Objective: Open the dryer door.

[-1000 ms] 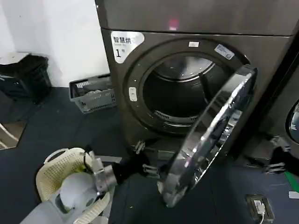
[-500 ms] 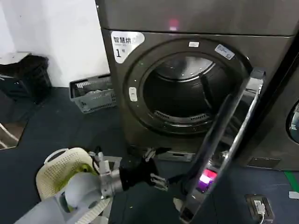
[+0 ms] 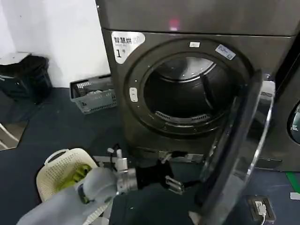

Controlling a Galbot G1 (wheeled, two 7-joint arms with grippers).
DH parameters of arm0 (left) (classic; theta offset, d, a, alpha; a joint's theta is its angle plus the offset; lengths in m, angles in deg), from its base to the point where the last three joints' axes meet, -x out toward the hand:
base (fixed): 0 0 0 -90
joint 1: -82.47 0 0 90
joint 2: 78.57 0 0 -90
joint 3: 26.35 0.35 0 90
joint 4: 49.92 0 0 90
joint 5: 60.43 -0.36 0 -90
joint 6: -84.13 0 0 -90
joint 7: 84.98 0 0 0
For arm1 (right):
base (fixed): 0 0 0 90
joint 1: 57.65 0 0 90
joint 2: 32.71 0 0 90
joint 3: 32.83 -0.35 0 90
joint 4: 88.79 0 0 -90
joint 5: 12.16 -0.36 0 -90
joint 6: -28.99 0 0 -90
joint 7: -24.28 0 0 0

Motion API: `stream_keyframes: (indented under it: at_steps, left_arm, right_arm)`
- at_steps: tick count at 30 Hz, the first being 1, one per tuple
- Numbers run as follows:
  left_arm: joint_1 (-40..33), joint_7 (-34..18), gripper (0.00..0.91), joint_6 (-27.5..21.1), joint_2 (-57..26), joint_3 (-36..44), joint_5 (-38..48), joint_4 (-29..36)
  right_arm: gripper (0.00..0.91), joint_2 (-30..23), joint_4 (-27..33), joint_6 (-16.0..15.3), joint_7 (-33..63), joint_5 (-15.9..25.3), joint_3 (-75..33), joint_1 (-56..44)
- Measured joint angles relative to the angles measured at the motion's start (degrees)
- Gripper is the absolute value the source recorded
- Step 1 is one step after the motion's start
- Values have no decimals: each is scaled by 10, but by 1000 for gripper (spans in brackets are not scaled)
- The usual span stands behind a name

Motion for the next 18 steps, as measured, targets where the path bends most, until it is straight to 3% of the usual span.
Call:
stream_keyframes:
  at_steps: [9,18]
  left_arm:
    - [-89,-1,907,16,48,86,19,-47]
    - [-182,1,907,22,101,149,35,-103]
  right_arm:
    - [907,22,20,-34,39,45,-82,-25]
    - [907,34,30,-39,44,68,-113,-27]
